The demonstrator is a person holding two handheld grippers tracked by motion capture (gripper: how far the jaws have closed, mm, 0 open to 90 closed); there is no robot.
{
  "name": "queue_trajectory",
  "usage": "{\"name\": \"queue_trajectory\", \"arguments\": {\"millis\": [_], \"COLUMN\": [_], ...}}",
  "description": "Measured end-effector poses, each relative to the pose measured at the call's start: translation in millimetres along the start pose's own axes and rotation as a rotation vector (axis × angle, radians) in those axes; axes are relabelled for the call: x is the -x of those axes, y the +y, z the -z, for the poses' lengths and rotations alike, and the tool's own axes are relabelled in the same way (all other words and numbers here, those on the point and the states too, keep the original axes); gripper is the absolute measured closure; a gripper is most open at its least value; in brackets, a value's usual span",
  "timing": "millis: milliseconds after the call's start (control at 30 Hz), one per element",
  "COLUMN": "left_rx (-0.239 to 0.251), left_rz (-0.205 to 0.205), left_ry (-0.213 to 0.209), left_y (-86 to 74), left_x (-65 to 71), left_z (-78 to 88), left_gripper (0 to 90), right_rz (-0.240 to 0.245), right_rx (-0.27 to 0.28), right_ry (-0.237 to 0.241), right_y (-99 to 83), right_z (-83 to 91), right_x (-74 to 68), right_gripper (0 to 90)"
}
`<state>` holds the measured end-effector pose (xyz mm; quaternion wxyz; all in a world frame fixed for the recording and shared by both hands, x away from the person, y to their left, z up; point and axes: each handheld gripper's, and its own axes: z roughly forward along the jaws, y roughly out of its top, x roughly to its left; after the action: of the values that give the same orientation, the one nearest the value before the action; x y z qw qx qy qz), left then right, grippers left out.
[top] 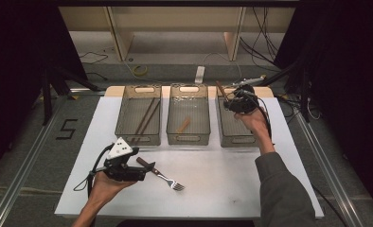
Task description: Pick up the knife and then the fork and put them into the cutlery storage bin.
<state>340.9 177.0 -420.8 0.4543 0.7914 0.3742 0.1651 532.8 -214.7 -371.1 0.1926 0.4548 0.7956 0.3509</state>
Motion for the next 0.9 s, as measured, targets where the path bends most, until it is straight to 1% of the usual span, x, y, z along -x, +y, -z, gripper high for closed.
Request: {"name": "queue_trajectory", "arguments": {"millis": [167, 267, 400, 533, 667, 767, 800, 833, 867, 900], "left_rx": [0.017, 0.018, 0.024, 0.019, 0.023, 0.015, 0.013, 0.012, 0.010, 0.011], "left_rz": [0.006, 0.005, 0.006, 0.001, 0.000, -0.001, -0.001, 0.000, 0.000, 0.000], "left_ry": [-0.006, -0.009, -0.010, -0.009, -0.006, -0.006, -0.006, -0.006, -0.006, -0.005], "left_y": [0.4, 0.4, 0.4, 0.1, 0.1, -0.2, -0.2, -0.3, -0.3, -0.3], "left_x": [1.6, 1.4, 1.7, 2.8, 2.3, 2.4, 2.6, 2.7, 2.8, 2.7], "left_z": [1.2, 1.9, 2.3, 2.2, 2.5, 2.2, 2.0, 1.8, 1.7, 1.8], "left_gripper": [17.7, 17.6, 17.6, 17.6, 17.6, 17.6, 17.6, 17.6, 17.6, 17.6], "right_rz": [-0.016, -0.035, -0.045, -0.076, -0.082, -0.095, -0.104, -0.112, -0.113, -0.115], "right_rx": [-0.026, -0.023, -0.030, -0.042, -0.062, -0.077, -0.084, -0.097, -0.111, -0.123], "right_ry": [-0.028, -0.035, -0.042, -0.056, -0.081, -0.096, -0.106, -0.120, -0.134, -0.139], "right_y": [-2.3, -3.2, -4.6, -7.2, -9.4, -10.4, -10.6, -10.7, -10.6, -10.3], "right_z": [-10.5, -14.5, -20.3, -25.9, -31.6, -35.2, -36.5, -37.7, -39.0, -39.8], "right_x": [5.4, 6.6, 7.4, 8.2, 8.8, 8.9, 9.0, 9.0, 9.1, 8.9], "right_gripper": [77.7, 77.7, 77.7, 77.6, 77.5, 77.0, 76.2, 71.4, 64.5, 59.0]}}
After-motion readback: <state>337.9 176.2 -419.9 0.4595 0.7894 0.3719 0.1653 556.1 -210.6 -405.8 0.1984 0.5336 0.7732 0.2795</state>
